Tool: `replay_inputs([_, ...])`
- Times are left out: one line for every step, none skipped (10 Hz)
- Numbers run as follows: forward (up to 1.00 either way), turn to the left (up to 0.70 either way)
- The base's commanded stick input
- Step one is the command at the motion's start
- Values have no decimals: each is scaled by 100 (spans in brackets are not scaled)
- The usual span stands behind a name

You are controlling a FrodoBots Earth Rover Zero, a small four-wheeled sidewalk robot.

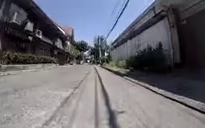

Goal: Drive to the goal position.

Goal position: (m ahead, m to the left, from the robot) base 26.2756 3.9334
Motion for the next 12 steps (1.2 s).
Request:
replay_inputs([100,0])
replay_inputs([100,0])
replay_inputs([100,0])
replay_inputs([100,0])
replay_inputs([100,0])
replay_inputs([100,0])
replay_inputs([100,0])
replay_inputs([100,0])
replay_inputs([100,0])
replay_inputs([100,0])
replay_inputs([100,0])
replay_inputs([100,0])
